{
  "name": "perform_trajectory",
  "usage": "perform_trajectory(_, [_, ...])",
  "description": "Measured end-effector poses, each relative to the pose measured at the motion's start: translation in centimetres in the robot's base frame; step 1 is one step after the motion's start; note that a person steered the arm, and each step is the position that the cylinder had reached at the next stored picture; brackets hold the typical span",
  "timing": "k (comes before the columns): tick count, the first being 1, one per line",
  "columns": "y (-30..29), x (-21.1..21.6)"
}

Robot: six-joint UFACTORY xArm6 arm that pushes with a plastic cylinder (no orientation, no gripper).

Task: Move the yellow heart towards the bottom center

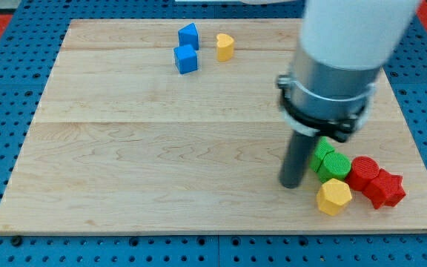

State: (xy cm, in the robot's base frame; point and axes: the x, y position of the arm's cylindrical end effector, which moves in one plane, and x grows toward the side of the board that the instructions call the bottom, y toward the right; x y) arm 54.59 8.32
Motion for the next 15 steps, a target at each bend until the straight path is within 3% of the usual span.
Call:
perform_trajectory(1, [-2.4,-5.2])
perform_trajectory(3, [3.4,-21.4])
perform_trajectory(4, [0.9,-28.4])
perform_trajectory(5, [-3.6,-31.9])
perform_trajectory(8, [-8.2,-22.6])
perform_trajectory(12, [-14.9,-14.1])
perform_trajectory(14, [-1.8,-6.3])
perform_trajectory(15, [-1.4,-4.1])
